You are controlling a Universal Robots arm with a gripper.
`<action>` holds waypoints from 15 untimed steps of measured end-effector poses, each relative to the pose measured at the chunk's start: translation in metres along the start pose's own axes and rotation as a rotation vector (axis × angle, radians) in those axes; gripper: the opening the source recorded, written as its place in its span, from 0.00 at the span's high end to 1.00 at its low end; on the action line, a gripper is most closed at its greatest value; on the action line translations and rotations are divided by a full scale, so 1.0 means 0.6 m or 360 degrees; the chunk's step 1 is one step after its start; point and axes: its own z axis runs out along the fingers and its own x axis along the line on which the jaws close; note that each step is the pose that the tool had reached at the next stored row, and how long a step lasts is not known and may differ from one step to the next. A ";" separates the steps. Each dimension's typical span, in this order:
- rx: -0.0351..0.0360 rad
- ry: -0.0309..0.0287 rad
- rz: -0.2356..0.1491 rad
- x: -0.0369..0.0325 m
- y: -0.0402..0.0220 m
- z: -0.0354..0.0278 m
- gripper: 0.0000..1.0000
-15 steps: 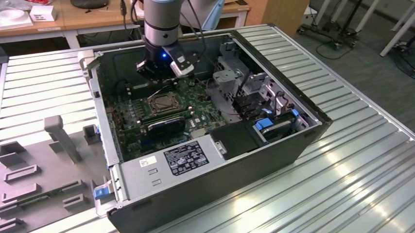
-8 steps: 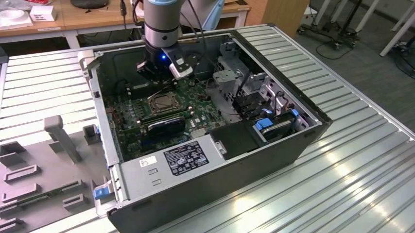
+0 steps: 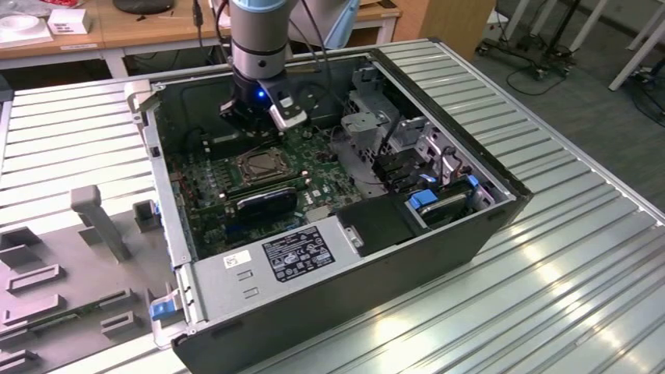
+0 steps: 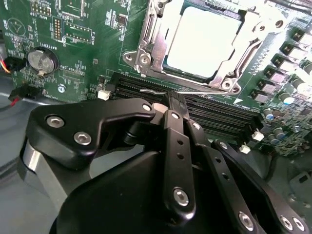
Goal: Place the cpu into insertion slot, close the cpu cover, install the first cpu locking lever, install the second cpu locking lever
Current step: 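Install the first cpu locking lever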
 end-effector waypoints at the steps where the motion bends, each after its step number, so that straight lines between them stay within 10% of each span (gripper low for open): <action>1: 0.0000 -0.00017 0.0009 0.000 0.000 0.001 0.89; 15: -0.0003 -0.00251 0.0139 -0.001 -0.003 0.018 0.89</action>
